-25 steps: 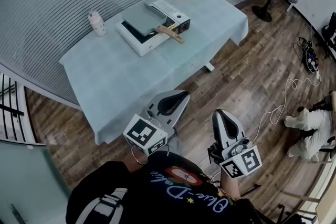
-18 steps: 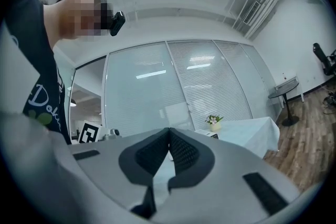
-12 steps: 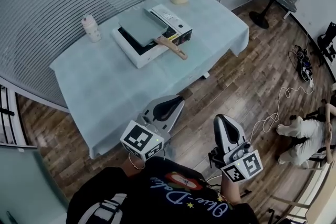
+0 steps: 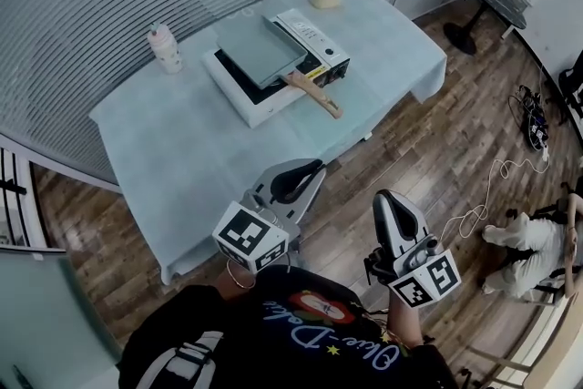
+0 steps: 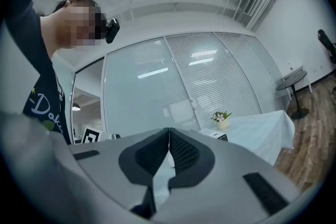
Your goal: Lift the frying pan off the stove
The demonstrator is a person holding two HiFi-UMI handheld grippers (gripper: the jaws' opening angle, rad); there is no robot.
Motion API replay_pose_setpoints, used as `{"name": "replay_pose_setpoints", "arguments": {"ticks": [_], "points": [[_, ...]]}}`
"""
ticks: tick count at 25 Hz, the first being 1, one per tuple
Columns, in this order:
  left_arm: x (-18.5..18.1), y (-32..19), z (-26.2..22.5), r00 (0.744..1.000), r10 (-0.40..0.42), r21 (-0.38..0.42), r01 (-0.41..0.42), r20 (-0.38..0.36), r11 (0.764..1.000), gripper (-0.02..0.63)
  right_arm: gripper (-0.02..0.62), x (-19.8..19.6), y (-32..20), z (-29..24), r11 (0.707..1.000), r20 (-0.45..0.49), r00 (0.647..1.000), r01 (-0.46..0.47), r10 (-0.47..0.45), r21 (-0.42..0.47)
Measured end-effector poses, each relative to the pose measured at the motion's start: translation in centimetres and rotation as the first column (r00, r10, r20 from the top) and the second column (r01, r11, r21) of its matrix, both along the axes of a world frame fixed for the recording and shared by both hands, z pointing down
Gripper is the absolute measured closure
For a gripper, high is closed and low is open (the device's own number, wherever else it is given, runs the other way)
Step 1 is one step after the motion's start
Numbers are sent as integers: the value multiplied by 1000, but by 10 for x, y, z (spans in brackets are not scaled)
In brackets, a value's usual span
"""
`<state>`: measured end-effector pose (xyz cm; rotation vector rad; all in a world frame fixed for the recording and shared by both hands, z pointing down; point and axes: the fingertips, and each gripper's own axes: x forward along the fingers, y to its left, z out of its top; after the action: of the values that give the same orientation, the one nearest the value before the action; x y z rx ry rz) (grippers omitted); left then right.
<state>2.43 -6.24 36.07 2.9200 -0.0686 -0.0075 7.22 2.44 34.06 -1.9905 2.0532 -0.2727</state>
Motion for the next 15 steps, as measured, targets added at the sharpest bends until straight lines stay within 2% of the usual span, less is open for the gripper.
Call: {"name": "replay_pose_setpoints", "arguments": {"ticks": [9,15], "points": [[-15,-41,3,998,-61,-28,61,9,998,597,593,-8,-46,2,995,37,994,102,-102,2],[-25,-61,24,990,-133,-79,137,52,987,596,593,-1,-70,12,987,49,987,157,-156,-36]]}}
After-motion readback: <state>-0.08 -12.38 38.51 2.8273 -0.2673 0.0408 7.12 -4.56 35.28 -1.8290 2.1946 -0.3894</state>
